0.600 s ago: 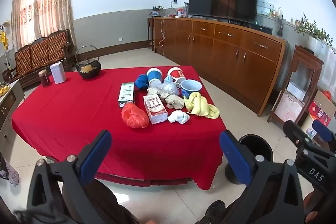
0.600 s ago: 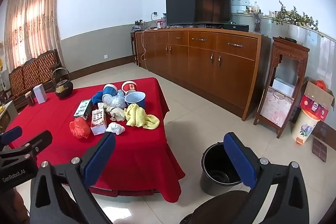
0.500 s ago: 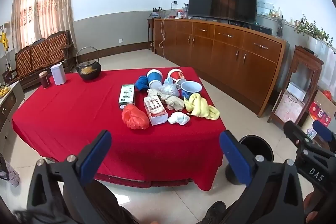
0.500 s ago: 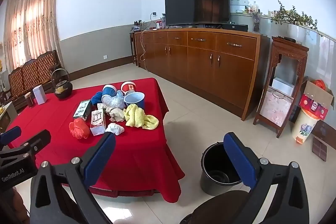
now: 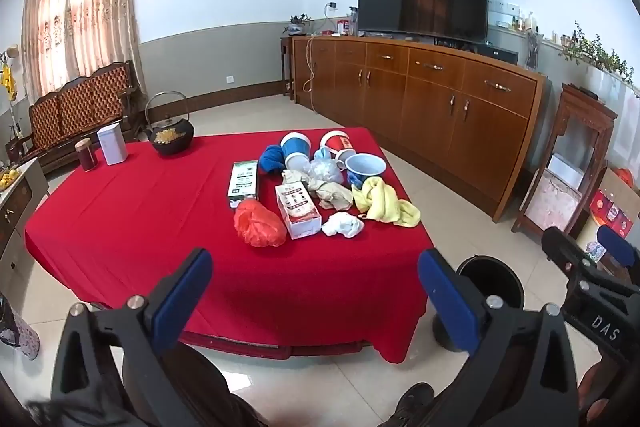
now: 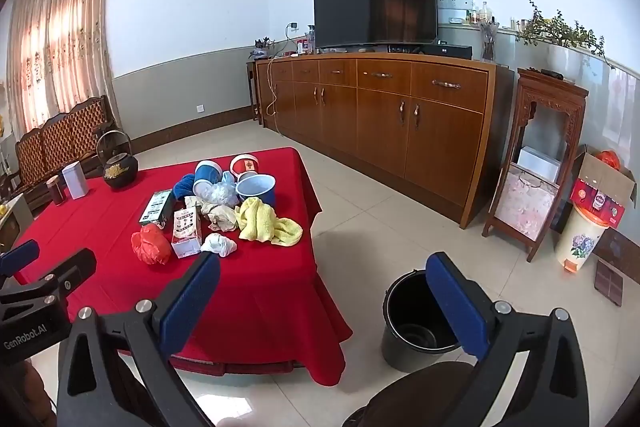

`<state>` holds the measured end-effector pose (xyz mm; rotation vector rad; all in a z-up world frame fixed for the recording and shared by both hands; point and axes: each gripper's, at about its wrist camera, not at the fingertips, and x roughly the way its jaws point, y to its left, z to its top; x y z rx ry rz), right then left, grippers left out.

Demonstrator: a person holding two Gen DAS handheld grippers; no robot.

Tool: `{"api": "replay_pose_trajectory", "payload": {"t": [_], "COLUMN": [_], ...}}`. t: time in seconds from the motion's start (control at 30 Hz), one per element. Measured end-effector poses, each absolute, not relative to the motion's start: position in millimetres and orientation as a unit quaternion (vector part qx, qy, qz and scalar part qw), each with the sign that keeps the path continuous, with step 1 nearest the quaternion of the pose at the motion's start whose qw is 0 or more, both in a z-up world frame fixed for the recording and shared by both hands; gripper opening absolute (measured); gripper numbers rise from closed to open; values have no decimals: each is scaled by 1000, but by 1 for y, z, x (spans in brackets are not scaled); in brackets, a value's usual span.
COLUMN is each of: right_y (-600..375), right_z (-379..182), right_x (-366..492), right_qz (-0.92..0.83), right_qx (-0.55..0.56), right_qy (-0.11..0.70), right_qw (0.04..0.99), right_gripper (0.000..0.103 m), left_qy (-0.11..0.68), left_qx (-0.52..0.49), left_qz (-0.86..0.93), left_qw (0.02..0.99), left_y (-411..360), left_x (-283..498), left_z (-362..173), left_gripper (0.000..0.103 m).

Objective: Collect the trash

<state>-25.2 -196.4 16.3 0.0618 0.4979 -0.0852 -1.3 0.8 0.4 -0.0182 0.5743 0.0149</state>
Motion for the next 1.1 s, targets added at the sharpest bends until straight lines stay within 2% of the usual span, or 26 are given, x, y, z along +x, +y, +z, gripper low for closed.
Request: {"api": "replay_pose_trajectory", "payload": {"t": [1.1], "right_y": [-189], "right_z": [15], "right_x": [-22], "right_qz": [-39], "right_qx": [24], "right_qy": [247], "right_qw": [968], "right_gripper": [103], "left_qy": [290], "left_qx": [-8], "left_qz": [9], "left_qw": [957], "left_y": [6], "left_x": [0], "left_z": [-1], "left_gripper": [103]}}
